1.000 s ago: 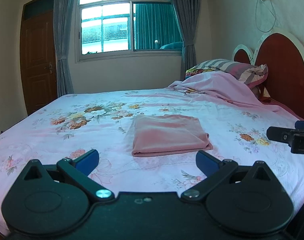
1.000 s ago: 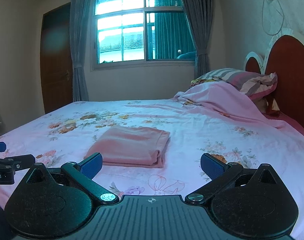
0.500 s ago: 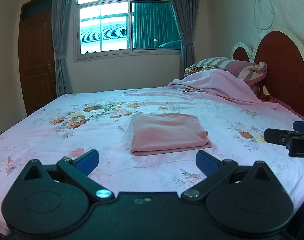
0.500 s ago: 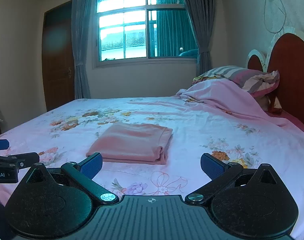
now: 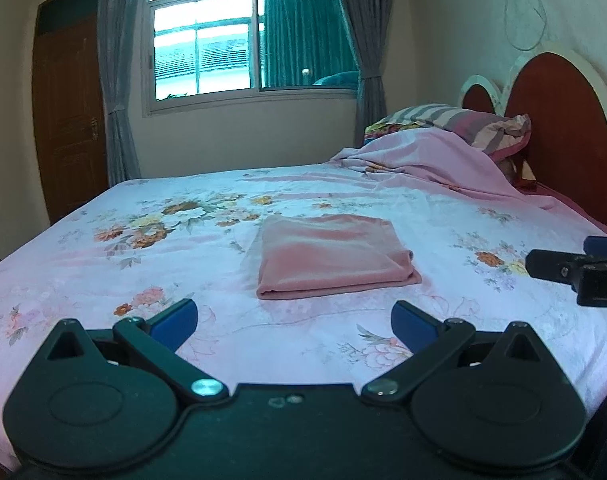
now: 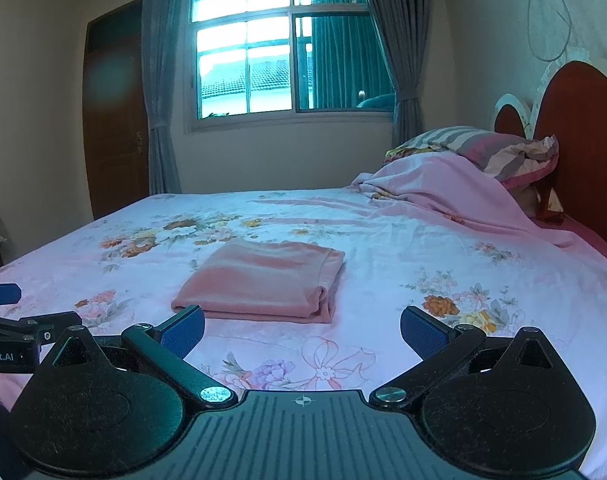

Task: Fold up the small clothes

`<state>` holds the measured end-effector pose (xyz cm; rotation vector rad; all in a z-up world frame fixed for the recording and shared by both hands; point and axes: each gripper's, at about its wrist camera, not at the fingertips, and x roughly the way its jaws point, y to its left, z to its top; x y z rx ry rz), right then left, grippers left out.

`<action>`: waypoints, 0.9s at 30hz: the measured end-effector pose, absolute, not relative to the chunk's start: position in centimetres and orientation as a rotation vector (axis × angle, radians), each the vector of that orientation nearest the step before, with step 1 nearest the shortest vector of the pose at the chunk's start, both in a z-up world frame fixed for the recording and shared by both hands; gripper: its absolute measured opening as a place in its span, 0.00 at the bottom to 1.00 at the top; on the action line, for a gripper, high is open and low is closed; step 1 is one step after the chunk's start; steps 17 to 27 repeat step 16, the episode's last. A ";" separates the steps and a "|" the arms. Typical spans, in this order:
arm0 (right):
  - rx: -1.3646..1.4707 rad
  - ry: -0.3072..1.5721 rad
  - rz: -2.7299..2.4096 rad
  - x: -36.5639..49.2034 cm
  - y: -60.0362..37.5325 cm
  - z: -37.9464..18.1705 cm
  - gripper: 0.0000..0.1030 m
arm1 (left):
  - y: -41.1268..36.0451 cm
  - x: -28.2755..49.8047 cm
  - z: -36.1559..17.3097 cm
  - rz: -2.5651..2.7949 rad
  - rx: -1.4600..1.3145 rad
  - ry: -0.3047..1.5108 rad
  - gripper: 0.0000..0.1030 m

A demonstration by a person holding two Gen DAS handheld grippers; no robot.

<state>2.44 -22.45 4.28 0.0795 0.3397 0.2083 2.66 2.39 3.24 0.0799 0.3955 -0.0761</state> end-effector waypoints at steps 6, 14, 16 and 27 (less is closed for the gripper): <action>0.081 0.343 0.206 2.5 -22.5 4.1 1.00 | 2.4 2.8 3.2 -0.096 0.082 0.397 0.98; 0.081 0.345 0.209 2.3 -22.3 4.1 1.00 | 2.2 2.8 3.2 -0.091 0.079 0.389 0.98; 0.080 0.343 0.211 2.2 -22.3 4.1 1.00 | 2.2 2.8 3.2 -0.089 0.079 0.392 0.98; 0.080 0.343 0.211 2.2 -22.3 4.1 1.00 | 2.2 2.8 3.2 -0.089 0.079 0.392 0.98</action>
